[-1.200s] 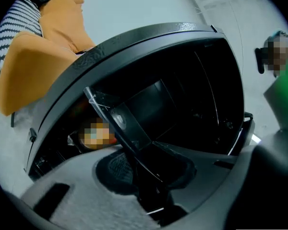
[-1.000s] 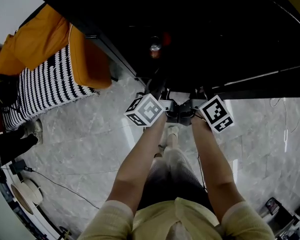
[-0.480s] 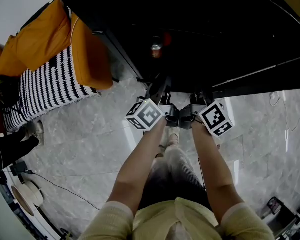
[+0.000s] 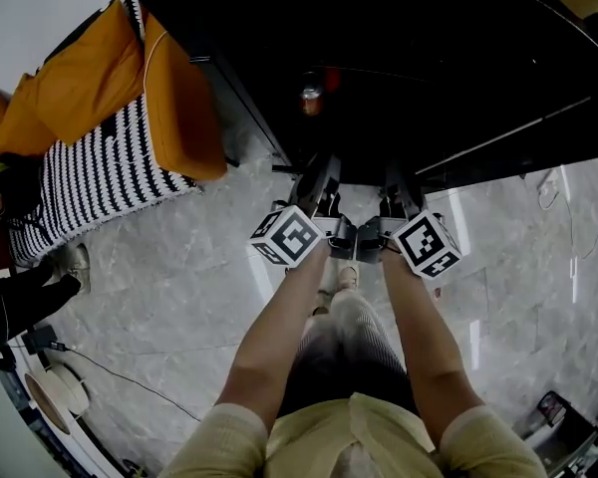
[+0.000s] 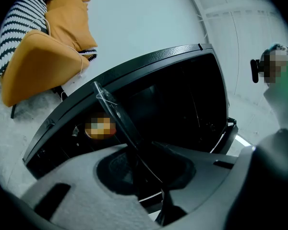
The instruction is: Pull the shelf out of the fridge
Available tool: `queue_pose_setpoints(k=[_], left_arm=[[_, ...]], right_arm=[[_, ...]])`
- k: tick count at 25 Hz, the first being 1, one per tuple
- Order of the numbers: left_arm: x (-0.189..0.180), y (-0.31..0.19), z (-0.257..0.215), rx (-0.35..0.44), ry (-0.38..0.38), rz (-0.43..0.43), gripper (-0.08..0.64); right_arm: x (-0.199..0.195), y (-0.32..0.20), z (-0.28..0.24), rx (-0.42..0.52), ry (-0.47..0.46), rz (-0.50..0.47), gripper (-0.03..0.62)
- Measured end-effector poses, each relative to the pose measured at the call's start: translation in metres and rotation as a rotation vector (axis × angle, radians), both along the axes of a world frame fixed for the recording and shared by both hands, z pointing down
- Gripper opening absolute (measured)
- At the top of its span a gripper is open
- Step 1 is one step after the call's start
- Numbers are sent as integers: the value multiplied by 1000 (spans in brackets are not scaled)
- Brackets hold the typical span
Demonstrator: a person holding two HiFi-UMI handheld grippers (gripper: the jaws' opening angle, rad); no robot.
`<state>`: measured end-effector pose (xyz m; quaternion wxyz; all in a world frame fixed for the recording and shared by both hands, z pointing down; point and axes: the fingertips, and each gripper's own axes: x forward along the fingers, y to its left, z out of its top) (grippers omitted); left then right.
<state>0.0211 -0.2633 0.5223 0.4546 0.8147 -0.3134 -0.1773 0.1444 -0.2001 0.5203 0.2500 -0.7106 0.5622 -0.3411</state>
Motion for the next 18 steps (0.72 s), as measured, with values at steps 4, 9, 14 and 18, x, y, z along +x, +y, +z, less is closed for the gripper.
queue_pose_setpoints(k=[4,9,14,18], left_arm=[[-4,6,0,-3,8,4,95],[-7,13,-2,-5,8,-1,95],[-15,25,-12,12,3,1,95],[-17,29,-19,25,-3,7,95]], right_arm=[[-6,4,-4,21,22,-20,124],[-9,9,-9,33,43,-34,126],[-17,20,-19,48,52,-43,127],[-19,24,-25,59,57,-46,129]])
